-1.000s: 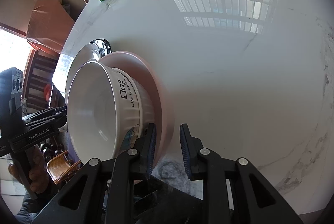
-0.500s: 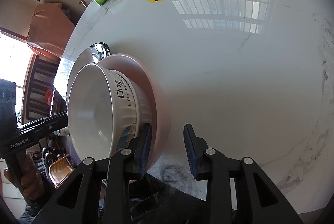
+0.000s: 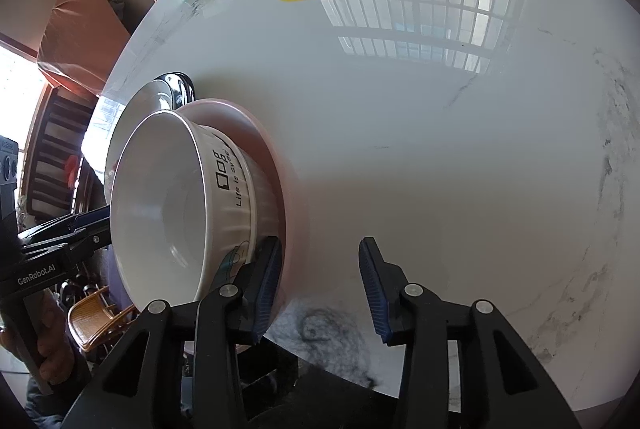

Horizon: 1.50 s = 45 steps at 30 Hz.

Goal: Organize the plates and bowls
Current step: 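Grasp the nested bowl stack rim with both grippers and lift it, then carry the bowl stack over the pink-flowered plate stack and lower it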

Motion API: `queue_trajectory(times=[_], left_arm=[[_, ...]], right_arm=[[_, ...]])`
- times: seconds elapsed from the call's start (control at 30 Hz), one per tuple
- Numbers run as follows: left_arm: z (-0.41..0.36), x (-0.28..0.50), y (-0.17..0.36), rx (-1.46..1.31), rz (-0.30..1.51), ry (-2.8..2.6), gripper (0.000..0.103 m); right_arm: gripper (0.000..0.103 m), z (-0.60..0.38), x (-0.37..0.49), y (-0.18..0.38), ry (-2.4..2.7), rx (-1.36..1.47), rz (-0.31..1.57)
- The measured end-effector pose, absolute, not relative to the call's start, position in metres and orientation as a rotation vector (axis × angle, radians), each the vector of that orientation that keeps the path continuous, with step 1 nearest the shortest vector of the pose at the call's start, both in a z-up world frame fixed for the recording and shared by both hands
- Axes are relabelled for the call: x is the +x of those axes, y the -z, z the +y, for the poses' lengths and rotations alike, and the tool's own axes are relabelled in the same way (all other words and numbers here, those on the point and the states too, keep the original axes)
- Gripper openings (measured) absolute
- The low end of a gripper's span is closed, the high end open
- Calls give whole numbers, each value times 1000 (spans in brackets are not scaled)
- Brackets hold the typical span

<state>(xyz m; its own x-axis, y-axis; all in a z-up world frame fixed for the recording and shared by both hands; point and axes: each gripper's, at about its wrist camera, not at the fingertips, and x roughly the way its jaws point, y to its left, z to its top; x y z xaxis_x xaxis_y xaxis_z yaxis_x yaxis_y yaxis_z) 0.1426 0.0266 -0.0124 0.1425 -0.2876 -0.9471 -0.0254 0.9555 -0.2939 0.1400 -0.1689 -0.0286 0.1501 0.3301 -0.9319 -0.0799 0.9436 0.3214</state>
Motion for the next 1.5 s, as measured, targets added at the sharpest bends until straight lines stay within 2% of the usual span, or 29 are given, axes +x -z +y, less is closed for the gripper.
queue_trajectory(times=[0.17,0.3,0.57,0.67,0.73,0.87,0.9,1.5], left_arm=[[28,138,22,-296,1427,193,46],[30,138,21,-320,1433,190,37],[27,137,21,-321,1404,115,39],[23,139,22,-341,1391,166,28],[15,138,17,-295,1370,207,9],[3,132,11,-220,1331,176,8],[5,133,12,-233,1333,183,8],[-2,136,0,-194,1326,186,8]], right_arm=[[41,-170,142,30,-299,203,1418],[42,-172,142,31,-301,218,1422],[40,-170,143,31,-306,215,1420],[38,-169,142,32,-313,225,1415],[33,-169,142,32,-311,235,1412],[16,-162,140,29,-333,236,1398],[15,-158,140,27,-341,227,1395],[15,-169,137,26,-353,269,1386]])
